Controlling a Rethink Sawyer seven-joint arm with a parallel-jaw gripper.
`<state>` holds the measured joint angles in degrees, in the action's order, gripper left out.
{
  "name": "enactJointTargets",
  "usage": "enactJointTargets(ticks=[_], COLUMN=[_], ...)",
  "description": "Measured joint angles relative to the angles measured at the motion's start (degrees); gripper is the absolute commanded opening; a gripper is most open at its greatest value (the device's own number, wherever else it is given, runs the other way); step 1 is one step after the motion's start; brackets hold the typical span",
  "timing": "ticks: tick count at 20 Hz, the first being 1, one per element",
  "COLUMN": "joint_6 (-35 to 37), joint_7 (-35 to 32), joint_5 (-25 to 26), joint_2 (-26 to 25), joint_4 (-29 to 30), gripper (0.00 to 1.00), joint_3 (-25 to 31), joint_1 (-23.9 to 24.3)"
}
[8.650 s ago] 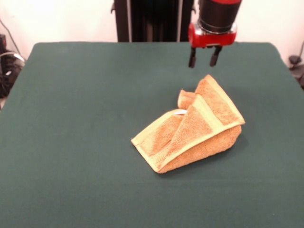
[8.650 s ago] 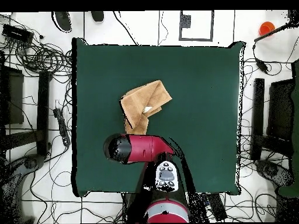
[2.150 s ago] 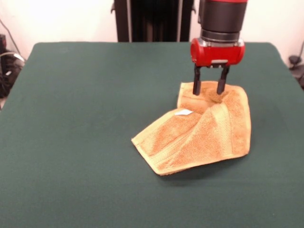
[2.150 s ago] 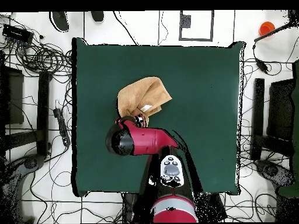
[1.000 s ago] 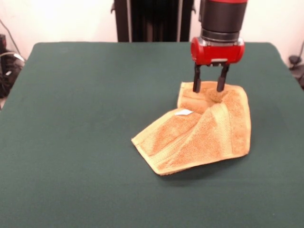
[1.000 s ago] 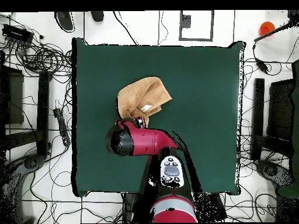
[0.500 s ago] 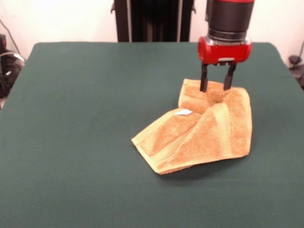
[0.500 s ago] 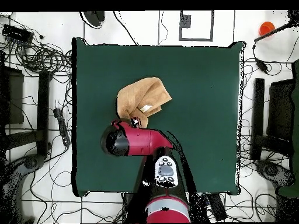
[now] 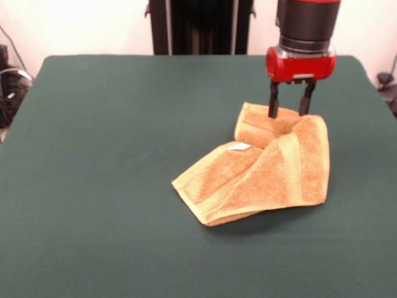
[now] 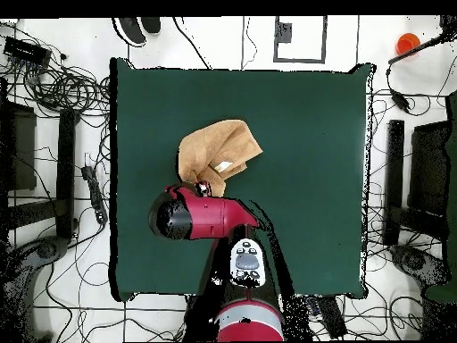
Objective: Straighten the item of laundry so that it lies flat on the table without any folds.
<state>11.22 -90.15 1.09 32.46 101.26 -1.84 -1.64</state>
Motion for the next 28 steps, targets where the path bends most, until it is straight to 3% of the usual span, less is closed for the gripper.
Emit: enactJointTargets(ticks=[28], joint_6=[3.22], joint_7=[0.00], joint_5=[-0.36], joint_2=[0.02], joint_4=[0.00], gripper=[1.00], joint_3=[-0.02], joint_1=[-1.73])
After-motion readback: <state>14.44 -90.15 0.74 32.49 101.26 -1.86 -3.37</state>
